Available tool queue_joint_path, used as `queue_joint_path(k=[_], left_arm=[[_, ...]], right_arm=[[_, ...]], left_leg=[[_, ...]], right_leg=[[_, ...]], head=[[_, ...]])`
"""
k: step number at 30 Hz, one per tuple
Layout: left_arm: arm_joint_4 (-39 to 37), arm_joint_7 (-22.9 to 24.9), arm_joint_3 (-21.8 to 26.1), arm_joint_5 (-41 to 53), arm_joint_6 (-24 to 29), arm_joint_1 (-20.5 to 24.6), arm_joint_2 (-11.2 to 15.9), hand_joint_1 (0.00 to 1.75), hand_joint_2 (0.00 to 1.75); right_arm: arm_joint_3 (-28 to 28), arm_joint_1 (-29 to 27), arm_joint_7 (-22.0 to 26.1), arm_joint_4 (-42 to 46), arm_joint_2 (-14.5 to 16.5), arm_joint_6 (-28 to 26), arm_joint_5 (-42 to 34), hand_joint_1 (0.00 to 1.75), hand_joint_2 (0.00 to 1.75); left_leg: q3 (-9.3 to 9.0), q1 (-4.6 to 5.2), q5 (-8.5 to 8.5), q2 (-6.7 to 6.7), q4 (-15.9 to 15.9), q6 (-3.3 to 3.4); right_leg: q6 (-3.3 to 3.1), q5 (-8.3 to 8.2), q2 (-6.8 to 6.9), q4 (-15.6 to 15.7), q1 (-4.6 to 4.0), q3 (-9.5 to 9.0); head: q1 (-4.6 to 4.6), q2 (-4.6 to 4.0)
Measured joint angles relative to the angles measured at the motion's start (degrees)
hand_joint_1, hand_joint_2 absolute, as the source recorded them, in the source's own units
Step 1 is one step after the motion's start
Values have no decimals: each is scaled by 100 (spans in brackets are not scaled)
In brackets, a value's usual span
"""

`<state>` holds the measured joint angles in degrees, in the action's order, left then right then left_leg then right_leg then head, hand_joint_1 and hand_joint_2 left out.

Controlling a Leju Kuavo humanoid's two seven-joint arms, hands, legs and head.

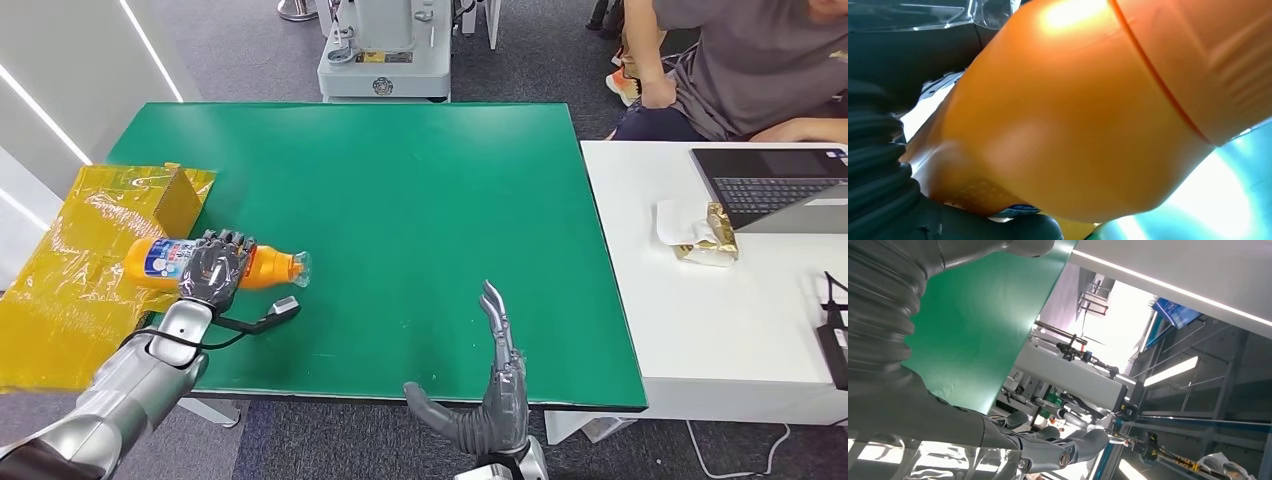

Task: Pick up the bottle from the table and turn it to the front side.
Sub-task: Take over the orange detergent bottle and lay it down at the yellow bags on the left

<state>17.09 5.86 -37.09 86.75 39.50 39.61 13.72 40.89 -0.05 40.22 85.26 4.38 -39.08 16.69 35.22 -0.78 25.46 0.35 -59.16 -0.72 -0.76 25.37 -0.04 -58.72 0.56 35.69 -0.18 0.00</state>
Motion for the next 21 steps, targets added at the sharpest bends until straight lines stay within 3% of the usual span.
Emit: queue_joint_path(k=[2, 3, 12, 21], left_arm=[[-15, 2, 0, -7, -109, 23, -29, 8, 175], [-29, 10, 0, -13, -232, 32, -42, 0, 175], [-151, 211, 4, -26, -1114, 47, -82, 0, 175], [-187, 448, 42, -26, -1325, 46, -60, 0, 175]], right_arm=[[-1, -6, 0, 0, -2, -1, 14, 0, 175], [-1, -9, 0, 0, -4, -1, 22, 0, 175], [1, -38, 0, 0, -36, -2, 0, 0, 175], [10, -35, 0, 0, -38, -2, -56, 0, 175]], left_leg=[[0, 0, 0, 0, 0, 0], [0, 0, 0, 0, 0, 0], [0, -2, 0, -1, 1, 0], [1, -2, 0, -1, 1, 0]], right_leg=[[0, 0, 0, 0, 0, 0], [0, 0, 0, 0, 0, 0], [0, 0, 1, 0, -1, -1], [0, 0, 2, 0, -1, -1]], head=[[1, 0], [1, 0], [1, 0], [1, 0]])
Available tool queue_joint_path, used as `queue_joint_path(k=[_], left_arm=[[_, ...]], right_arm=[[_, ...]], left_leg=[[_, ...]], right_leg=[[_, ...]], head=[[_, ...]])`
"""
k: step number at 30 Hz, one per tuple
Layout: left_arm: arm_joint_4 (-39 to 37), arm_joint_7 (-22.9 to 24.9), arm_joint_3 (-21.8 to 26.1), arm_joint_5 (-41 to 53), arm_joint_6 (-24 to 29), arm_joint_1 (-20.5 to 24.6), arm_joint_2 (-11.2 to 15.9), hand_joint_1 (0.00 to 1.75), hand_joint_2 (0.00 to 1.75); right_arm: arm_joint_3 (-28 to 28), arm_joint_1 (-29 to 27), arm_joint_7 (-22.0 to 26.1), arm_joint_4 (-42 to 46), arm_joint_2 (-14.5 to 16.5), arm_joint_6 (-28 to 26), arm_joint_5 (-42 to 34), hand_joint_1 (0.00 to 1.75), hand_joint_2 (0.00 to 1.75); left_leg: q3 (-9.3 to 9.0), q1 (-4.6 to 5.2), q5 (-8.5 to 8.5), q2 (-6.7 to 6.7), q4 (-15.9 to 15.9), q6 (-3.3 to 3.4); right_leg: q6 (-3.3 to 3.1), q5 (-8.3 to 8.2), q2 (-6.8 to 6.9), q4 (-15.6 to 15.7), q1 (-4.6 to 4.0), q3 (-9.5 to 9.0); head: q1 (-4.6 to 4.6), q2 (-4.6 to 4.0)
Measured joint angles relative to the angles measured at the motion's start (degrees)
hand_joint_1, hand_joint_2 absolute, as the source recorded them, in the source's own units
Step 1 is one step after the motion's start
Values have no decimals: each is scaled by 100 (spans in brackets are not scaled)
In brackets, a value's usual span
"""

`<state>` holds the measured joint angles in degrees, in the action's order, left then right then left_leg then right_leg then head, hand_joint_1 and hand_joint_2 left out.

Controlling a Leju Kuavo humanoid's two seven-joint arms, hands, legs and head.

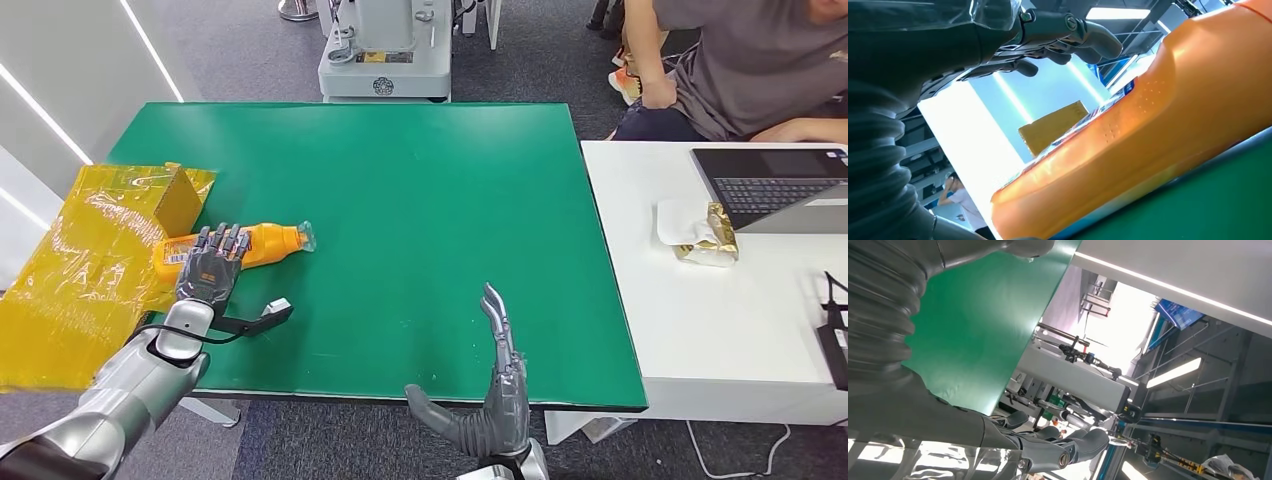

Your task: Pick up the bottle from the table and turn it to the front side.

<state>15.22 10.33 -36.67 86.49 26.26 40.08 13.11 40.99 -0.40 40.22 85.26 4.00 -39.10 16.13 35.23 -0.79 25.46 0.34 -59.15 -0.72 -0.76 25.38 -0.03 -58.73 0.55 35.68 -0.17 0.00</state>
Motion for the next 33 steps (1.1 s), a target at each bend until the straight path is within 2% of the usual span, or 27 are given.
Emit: queue_joint_path(k=[14, 17, 20, 24, 25, 26, 27, 30, 31, 32, 33], left_arm=[[-3, 370, 222, -10, 497, -75, 36, 0, 175], [96, 556, 337, -16, 982, -153, 52, 0, 175], [878, 617, 727, 18, 1307, -483, 121, 0, 175], [2431, 258, 1455, 21, 1379, -996, 169, 0, 175], [2825, 6, 1657, -4, 1387, -1104, 139, 0, 175], [3241, -471, 1916, -81, 1390, -1202, 36, 0, 175], [3672, -1189, 2267, -255, 1392, -1279, -137, 0, 175], [4722, -4232, 3788, -1538, 1404, -1361, -896, 0, 175], [4988, -5047, 4266, -2111, 1406, -1388, -1122, 0, 175], [5235, -5513, 4635, -2683, 1406, -1428, -1329, 0, 175], [5357, -5728, 4813, -2969, 1406, -1447, -1437, 0, 175]], right_arm=[[38, 23, 0, -7, -7, 0, -8, 0, 175], [42, 26, 0, -11, -7, 0, -12, 0, 175], [49, 28, 0, -16, -7, 0, -34, 0, 175], [55, 30, 0, -17, -7, 0, -37, 0, 175], [55, 30, 0, -17, -7, 0, -39, 0, 175], [56, 29, 0, -17, -7, 0, -44, 0, 175], [56, 28, 0, -17, -7, 0, -50, 0, 175], [71, 46, 0, -17, -7, 0, -109, 0, 175], [82, 54, 0, -17, -7, 0, -134, 0, 175], [92, 64, 0, -17, -7, 0, -152, 0, 175], [96, 66, 0, -17, -7, 0, -160, 0, 175]], left_leg=[[1, 0, 0, -1, 1, 0], [0, 0, 0, 0, 0, 0], [-1, 1, 0, 1, 0, 0], [-1, 1, 4, 1, 0, -6], [-1, 1, 5, 2, -1, -6], [1, 1, 4, 2, -2, -6], [6, 1, 3, -4, -3, -5], [4, 3, 10, 9, -2, -13], [-7, 5, 17, 32, -2, -18], [-18, 6, 24, 53, -2, -23], [-24, 7, 25, 66, -2, -23]], right_leg=[[0, 0, 3, 0, 0, 0], [0, 0, 1, 0, 0, 0], [0, 0, -1, 0, 1, 1], [-1, 2, -2, 0, 1, 2], [-1, 2, -4, 1, 1, 4], [-1, 2, -3, 2, 1, 8], [0, 3, 3, 3, 1, 9], [-7, -3, -3, 3, 2, 5], [-12, -7, -24, 3, 4, 5], [-16, -10, -44, 4, 5, 5], [-15, -10, -57, 4, 6, 5]], head=[[0, 0], [-1, 0], [-2, 0], [-1, 0], [-2, 0], [-3, 0], [-2, 0], [9, 0], [9, 0], [6, 0], [4, 0]])
